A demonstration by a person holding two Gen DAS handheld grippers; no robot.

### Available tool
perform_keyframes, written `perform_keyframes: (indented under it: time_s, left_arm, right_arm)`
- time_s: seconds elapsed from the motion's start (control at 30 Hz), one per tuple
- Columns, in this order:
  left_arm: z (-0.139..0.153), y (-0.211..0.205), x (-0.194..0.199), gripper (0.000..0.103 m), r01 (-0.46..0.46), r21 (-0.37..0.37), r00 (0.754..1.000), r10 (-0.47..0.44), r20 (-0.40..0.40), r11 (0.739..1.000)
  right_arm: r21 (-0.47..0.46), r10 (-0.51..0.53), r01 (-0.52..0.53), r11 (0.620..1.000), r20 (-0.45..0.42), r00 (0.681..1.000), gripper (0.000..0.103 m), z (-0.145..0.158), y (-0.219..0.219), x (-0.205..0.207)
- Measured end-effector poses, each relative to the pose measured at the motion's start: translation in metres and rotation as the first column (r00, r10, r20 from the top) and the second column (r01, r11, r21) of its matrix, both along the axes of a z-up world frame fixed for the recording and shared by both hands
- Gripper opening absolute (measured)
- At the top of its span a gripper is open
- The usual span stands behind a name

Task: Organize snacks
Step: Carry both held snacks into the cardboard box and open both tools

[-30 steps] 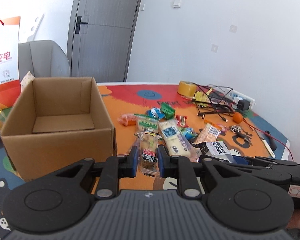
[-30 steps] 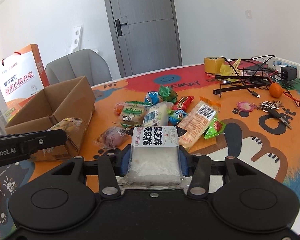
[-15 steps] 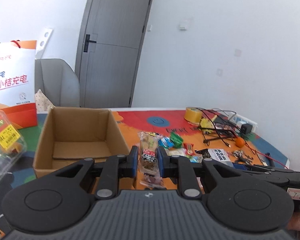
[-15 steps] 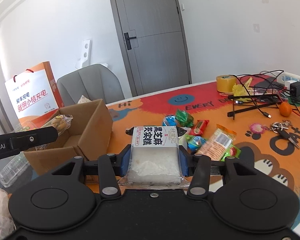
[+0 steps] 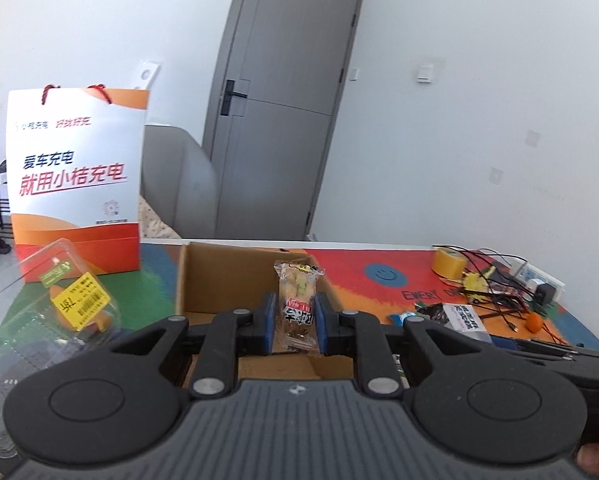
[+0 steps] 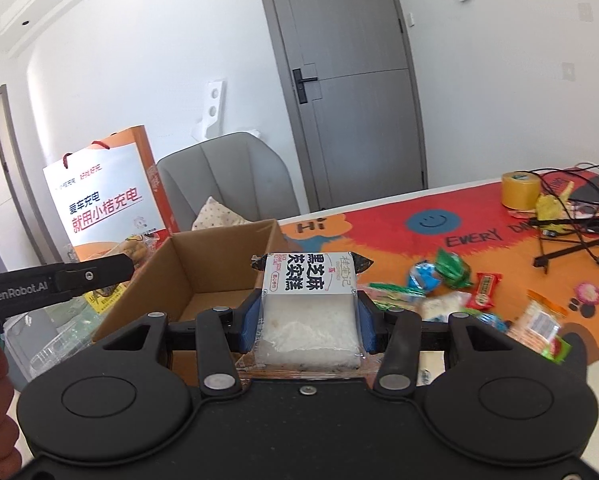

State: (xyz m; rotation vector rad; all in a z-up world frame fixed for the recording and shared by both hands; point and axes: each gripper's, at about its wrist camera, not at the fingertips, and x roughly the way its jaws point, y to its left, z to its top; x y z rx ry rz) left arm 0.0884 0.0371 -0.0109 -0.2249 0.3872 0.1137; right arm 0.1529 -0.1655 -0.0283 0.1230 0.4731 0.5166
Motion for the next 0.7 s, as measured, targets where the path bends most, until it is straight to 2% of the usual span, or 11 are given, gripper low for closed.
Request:
perform_keyframes:
  time_s: [0.23,0.4,0.53,0.7]
  left_arm:
    - [-0.006,0.023,0.013,0.020,-0.046,-0.024,0.998,0.045,-0.039,0.999]
    - [-0.014,0.037,0.023,0.027,-0.068,-0.050,0.995,0.064,-0.073,0.996]
    - [-0.015,0.041,0.021,0.056,-0.084,-0.052,0.994,0.080,-0.073,0.995]
    - [-0.013,0.045,0.016,0.078,-0.113,-0.062,0.992,0.110,-0.060,0.992]
  right_arm:
    - [0.000,0.046,-0.046,0.999,0.007,0.999,0.047,0.007,0.031,0.011]
    - [-0.004,0.069,-0.069,0.998,0.001,0.998,0.047,0.007,0.053,0.019]
    - [0.002,0.079,-0.079,0.997,-0.006,0.997,0.048,0.007,0.063,0.024]
    - [0.022,0.083,-0.083,0.996,-0.015,0.996,0.048,0.007,0.067,0.031]
